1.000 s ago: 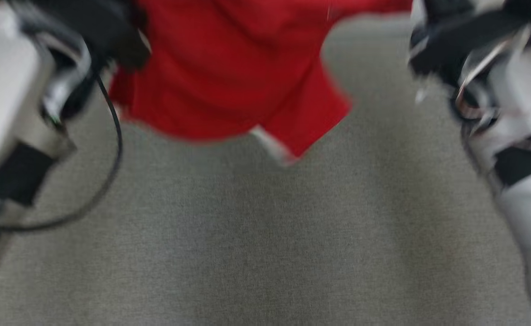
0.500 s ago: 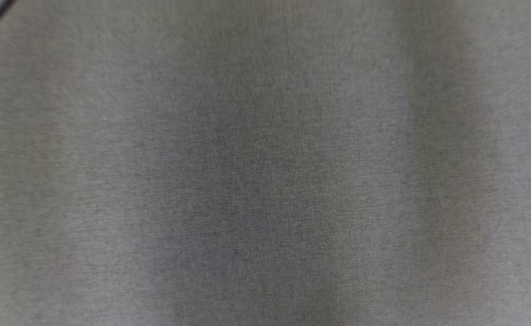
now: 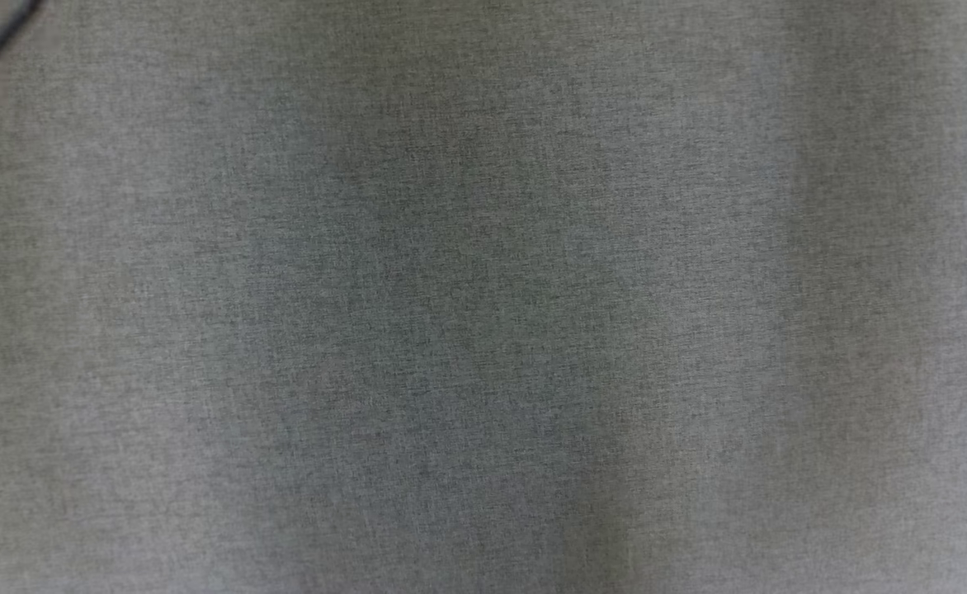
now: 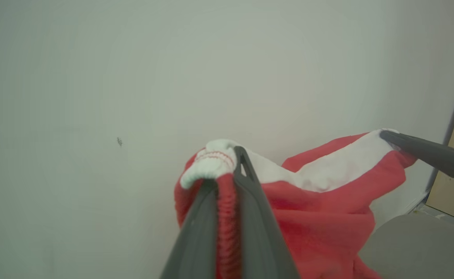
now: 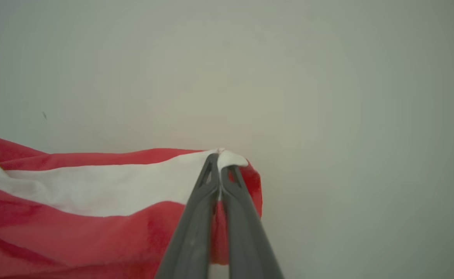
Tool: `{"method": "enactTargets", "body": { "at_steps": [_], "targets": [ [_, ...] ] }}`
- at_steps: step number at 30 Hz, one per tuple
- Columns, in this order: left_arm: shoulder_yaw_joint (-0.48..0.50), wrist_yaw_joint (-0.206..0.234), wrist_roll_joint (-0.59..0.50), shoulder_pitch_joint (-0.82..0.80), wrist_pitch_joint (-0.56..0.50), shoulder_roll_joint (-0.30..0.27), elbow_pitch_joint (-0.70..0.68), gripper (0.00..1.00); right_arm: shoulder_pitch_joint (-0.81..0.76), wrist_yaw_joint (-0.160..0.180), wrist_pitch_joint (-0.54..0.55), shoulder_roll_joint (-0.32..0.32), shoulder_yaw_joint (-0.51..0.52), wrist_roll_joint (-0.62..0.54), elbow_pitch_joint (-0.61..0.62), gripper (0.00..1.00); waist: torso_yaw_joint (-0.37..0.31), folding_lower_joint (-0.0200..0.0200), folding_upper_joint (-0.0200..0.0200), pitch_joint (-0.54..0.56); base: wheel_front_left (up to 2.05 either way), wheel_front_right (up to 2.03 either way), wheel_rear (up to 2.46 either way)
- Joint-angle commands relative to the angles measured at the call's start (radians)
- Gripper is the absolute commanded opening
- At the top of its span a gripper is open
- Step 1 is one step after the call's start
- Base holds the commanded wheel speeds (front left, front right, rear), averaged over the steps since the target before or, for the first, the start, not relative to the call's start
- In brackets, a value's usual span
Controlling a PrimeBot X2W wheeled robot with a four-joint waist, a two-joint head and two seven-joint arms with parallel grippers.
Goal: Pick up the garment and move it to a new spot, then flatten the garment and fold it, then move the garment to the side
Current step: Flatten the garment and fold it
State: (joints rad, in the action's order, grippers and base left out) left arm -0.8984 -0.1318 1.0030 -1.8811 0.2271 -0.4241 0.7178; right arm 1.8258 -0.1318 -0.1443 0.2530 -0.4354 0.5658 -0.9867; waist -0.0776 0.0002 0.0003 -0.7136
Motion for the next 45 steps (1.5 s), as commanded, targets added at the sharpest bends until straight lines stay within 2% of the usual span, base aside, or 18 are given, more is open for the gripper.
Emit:
{"method": "enactTargets", "body": {
  "at_steps": [1,6,11,17,21,25,28,33,45],
  "targets": [
    [-0.009,0.002,0.025,0.048,0.019,-0.01,-0.017,0.0,-0.046,0.002,-0.024,-0.01,-0.021,0.015,-0.004,0.0,0.006,-0.0002,-0.0003,0.007,0.0,0.0,0.0],
    [-0.01,0.002,0.039,0.159,0.038,-0.022,-0.077,0.0,-0.141,0.002,-0.067,-0.004,-0.06,0.049,0.014,0.0,0.015,-0.0002,-0.0003,0.047,0.0,0.0,0.0],
    [0.104,0.002,-0.026,0.434,0.038,-0.042,-0.246,0.0,-0.369,0.002,-0.111,0.019,-0.12,0.11,0.115,0.0,0.021,-0.0002,-0.0003,0.124,0.0,0.0,0.0],
    [0.223,0.017,-0.126,0.774,0.038,-0.008,-0.405,0.0,-0.654,0.002,-0.12,0.055,-0.126,0.16,0.254,0.0,0.027,-0.0002,-0.0003,0.217,0.0,0.0,0.0],
    [0.283,0.044,-0.2,0.992,0.039,0.016,-0.489,0.0,-0.859,0.002,-0.121,0.073,-0.082,0.146,0.374,0.0,0.029,-0.0002,-0.0003,0.279,0.0,0.0,0.0],
    [0.347,0.051,-0.244,1.196,0.039,0.061,-0.551,0.0,-1.067,0.002,-0.12,0.065,-0.034,0.158,0.471,0.0,0.031,-0.0002,-0.0003,0.334,0.0,0.0,0.0],
    [0.383,0.053,-0.282,1.321,0.039,0.096,-0.566,0.0,-1.202,0.002,-0.12,0.058,0.008,0.145,0.528,0.0,0.037,-0.0002,-0.0003,0.37,0.0,0.0,0.0],
    [0.404,0.029,-0.355,1.489,0.039,0.157,-0.567,0.0,-1.39,0.002,-0.12,0.03,0.066,0.137,0.591,0.0,0.042,-0.0002,-0.0003,0.428,0.0,0.0,0.0],
    [0.461,0.002,-0.445,1.737,0.039,0.215,-0.516,0.0,-1.665,0.002,-0.119,-0.024,0.169,0.081,0.642,0.0,0.059,-0.0002,-0.0003,0.512,0.0,0.0,0.0]
  ]
}}
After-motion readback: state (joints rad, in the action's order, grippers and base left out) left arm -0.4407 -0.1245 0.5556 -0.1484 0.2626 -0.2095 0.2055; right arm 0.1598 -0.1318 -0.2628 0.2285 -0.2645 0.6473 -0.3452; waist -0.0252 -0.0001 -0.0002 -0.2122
